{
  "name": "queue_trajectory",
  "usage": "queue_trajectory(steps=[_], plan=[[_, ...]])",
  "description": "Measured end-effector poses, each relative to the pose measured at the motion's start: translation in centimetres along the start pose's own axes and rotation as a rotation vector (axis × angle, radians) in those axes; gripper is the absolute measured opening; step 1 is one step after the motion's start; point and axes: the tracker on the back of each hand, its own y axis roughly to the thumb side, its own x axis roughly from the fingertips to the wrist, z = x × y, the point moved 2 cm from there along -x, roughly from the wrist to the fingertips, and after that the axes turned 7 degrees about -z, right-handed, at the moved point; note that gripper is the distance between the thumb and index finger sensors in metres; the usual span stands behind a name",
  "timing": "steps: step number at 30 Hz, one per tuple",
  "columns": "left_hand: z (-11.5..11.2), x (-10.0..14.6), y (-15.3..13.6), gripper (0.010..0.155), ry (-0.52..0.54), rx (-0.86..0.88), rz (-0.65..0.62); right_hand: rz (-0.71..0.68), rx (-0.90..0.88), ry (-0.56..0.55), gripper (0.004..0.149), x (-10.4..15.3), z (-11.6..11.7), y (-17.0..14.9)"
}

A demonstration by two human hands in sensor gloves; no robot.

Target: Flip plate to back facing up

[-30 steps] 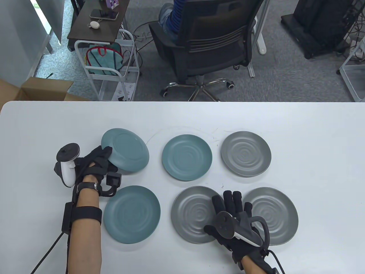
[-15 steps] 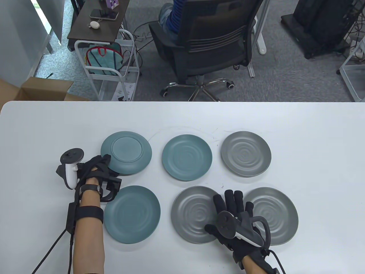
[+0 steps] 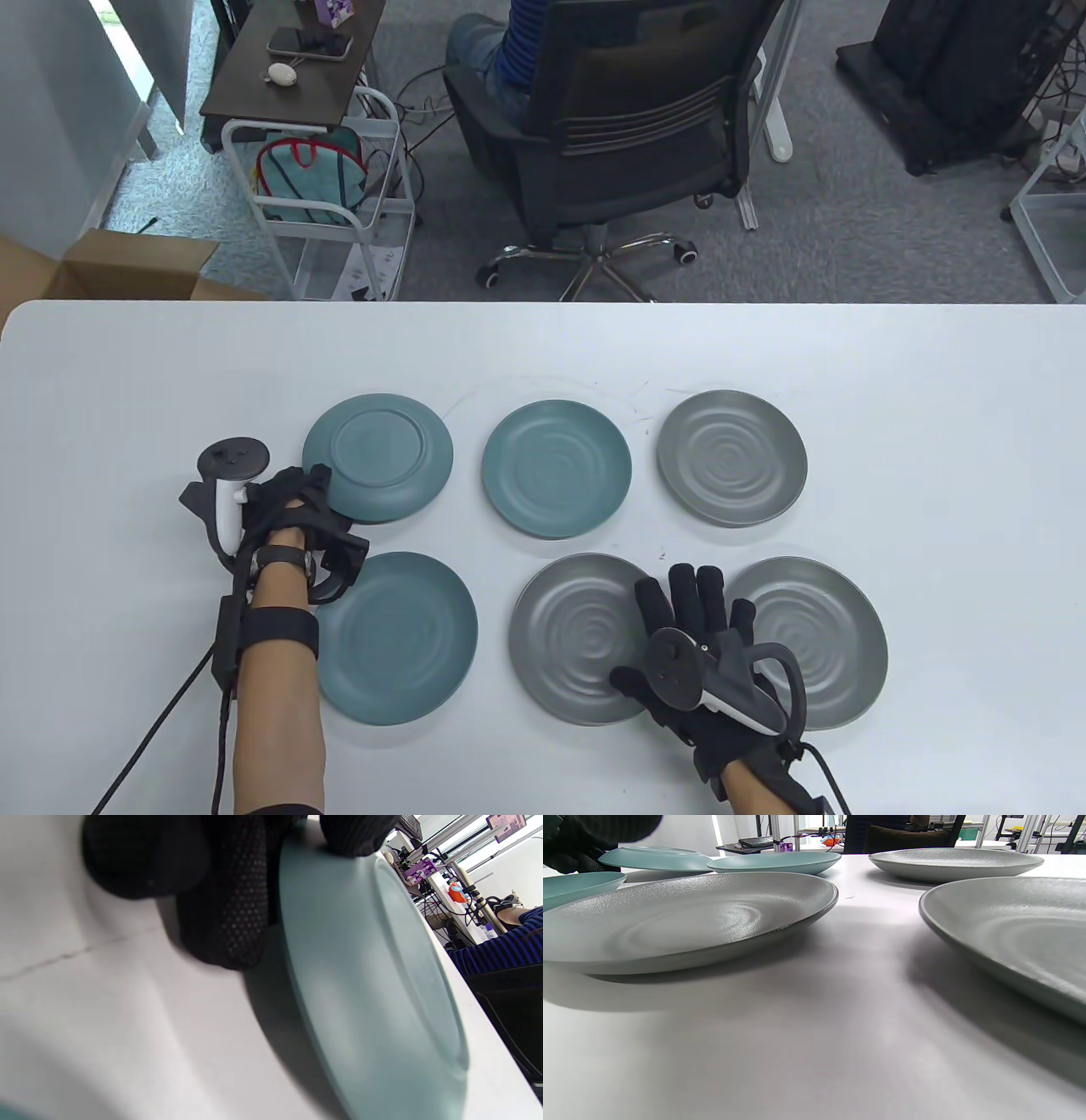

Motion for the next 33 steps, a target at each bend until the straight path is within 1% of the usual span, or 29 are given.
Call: queue_trajectory(steps=[7,11,16,24,28,33], plan=[[0.0,0.0,0.8,0.065,0.039,-0.144,0.016,-0.002,0.002,-0.002,0.093,0.0,0.0,0.0],[-0.3,0.1,1.4,0.065,0.043,-0.227,0.016,-0.003,0.004,0.001,0.094,0.0,0.0,0.1],[-0.4,0.2,1.9,0.062,0.068,-0.366,0.022,-0.008,0.007,-0.001,0.093,0.0,0.0,0.2],[-0.5,0.2,2.3,0.062,0.055,-0.456,0.008,-0.015,0.014,0.016,0.093,0.0,0.2,0.4],[-0.5,0.2,2.3,0.063,0.039,-0.445,-0.003,-0.012,0.017,0.022,0.093,0.0,0.3,0.4],[-0.4,1.0,2.7,0.064,0.033,-0.465,-0.039,-0.013,0.018,0.014,0.093,0.1,0.2,0.3]])
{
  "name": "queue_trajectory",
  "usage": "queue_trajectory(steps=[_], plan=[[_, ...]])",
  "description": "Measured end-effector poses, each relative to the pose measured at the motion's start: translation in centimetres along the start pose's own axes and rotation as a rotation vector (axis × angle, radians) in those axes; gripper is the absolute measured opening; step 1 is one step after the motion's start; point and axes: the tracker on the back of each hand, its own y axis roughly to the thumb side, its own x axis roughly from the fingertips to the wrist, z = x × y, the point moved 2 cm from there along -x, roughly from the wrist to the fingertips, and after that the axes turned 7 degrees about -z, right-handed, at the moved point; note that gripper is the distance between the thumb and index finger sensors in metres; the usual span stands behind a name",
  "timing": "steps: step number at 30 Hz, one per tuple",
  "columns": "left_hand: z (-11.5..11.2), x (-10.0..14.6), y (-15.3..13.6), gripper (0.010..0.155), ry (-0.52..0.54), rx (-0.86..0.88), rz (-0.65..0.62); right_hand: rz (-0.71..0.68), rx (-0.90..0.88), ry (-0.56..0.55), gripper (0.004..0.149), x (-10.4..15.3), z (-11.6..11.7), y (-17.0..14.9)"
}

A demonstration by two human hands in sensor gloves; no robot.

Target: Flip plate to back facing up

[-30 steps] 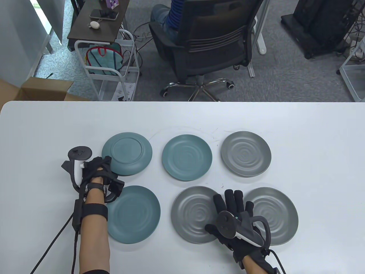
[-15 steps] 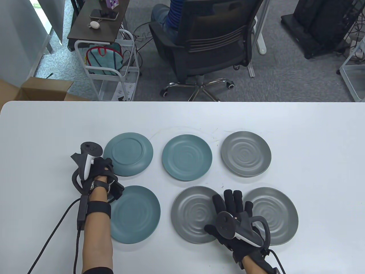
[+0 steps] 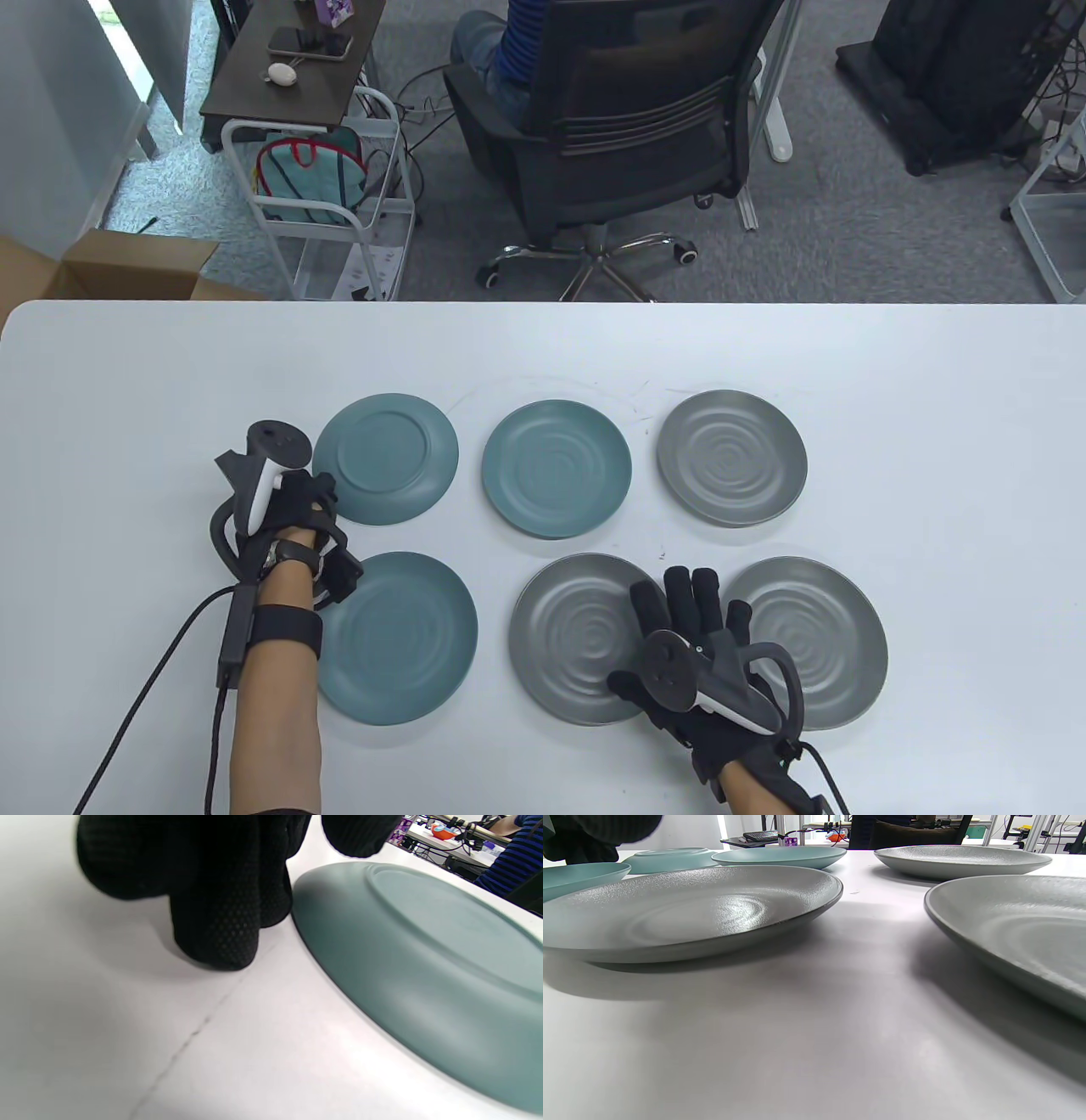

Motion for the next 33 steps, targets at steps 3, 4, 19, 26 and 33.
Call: queue_trajectory(steps=[3,4,19,26,33], plan=[[0.3,0.7,0.5,0.065,0.007,-0.026,-0.025,-0.001,0.001,-0.002,0.093,0.0,0.0,0.0],[0.4,1.1,0.7,0.066,0.003,-0.037,-0.039,-0.002,0.003,0.0,0.093,0.0,0.0,0.0],[-0.6,7.5,2.5,0.087,-0.044,-0.212,-0.273,-0.013,0.008,-0.012,0.093,0.4,0.0,0.1],[-1.9,12.1,3.7,0.089,-0.015,-0.4,-0.408,-0.022,0.001,-0.016,0.093,0.5,0.0,0.1],[-5.2,16.1,4.8,0.091,-0.056,-0.542,-0.508,-0.034,0.025,-0.017,0.093,0.7,0.1,0.5]])
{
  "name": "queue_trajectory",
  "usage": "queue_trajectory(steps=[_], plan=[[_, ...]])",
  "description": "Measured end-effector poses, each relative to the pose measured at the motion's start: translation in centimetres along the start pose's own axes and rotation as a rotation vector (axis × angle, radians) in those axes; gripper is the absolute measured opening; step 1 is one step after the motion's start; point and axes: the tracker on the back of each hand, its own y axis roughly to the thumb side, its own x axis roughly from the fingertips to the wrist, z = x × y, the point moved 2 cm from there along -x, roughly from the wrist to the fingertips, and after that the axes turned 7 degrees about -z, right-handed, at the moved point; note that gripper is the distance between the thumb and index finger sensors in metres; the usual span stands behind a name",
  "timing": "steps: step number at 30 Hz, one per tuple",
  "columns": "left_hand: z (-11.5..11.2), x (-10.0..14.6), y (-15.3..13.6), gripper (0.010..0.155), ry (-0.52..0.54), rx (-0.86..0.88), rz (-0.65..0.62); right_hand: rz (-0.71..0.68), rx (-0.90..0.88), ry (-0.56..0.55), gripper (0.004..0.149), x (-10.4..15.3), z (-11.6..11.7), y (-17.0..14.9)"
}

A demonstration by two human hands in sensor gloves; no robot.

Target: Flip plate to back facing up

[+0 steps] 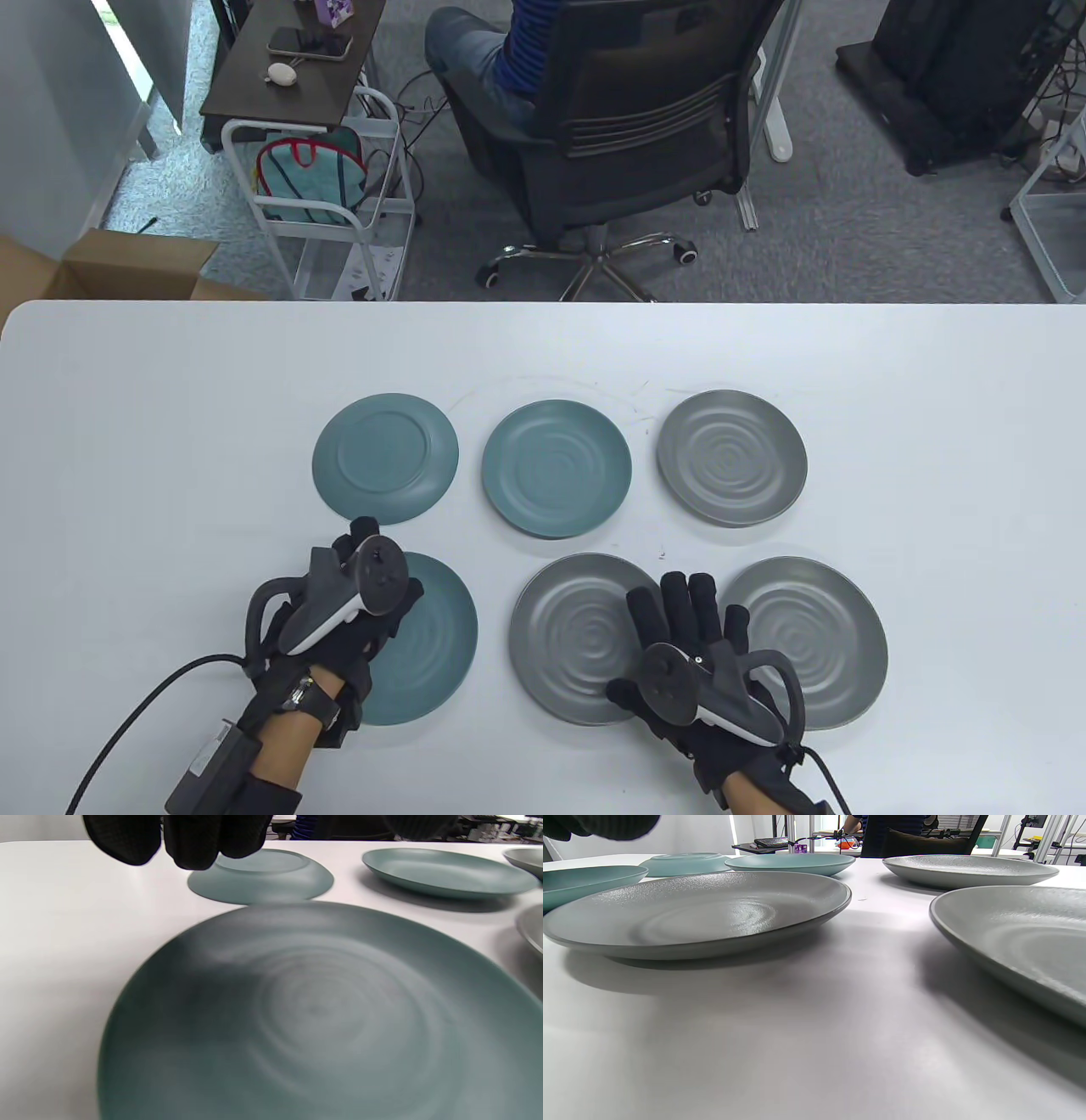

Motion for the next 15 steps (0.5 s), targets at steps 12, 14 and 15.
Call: queue_trajectory(steps=[12,14,15], plan=[[-4.7,1.5,5.2,0.091,-0.099,-0.071,-0.087,-0.038,0.037,0.026,0.093,-0.1,0.7,1.4],[-5.3,1.5,5.5,0.091,-0.107,-0.082,-0.09,-0.043,0.039,0.029,0.093,-0.2,0.7,1.6],[-5.5,1.5,5.7,0.092,-0.111,-0.088,-0.09,-0.045,0.04,0.032,0.093,-0.2,0.8,1.6]])
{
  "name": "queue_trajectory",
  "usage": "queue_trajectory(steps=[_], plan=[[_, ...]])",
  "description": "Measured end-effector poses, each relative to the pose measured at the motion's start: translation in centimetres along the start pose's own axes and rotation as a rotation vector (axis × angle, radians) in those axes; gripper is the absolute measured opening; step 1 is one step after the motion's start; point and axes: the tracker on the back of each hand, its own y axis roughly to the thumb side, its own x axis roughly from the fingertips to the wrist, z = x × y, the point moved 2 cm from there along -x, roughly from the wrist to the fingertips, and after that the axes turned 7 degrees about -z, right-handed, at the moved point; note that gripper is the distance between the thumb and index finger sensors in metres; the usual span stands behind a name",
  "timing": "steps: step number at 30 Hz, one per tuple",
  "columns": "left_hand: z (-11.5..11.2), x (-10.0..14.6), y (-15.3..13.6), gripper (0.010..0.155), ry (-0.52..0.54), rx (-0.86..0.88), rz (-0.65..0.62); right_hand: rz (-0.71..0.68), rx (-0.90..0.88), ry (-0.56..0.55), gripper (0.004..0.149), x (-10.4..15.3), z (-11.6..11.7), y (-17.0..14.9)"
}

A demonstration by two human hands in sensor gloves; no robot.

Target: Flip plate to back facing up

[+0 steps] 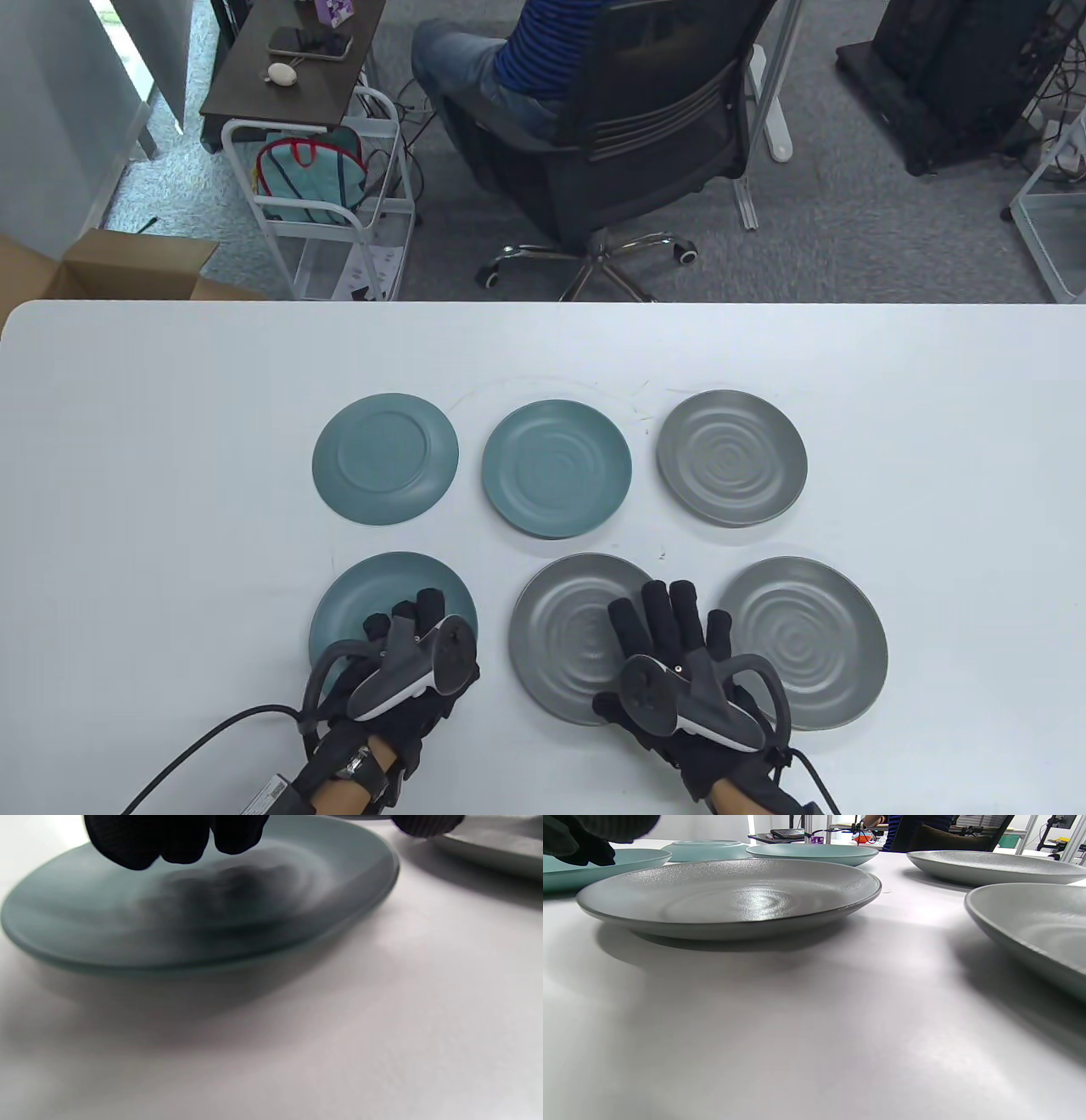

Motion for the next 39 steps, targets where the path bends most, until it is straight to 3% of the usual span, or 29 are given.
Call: queue_trajectory(steps=[20,27,39], plan=[[-1.1,-0.8,1.6,0.095,-0.001,-0.089,0.033,-0.013,-0.018,0.021,0.093,-0.2,0.1,0.2],[-1.1,-0.9,1.7,0.09,0.038,-0.087,0.026,-0.021,-0.021,0.017,0.093,-0.2,0.1,0.3],[1.9,0.2,0.6,0.073,0.101,0.117,0.001,-0.03,-0.036,0.012,0.093,-0.2,0.1,0.3]])
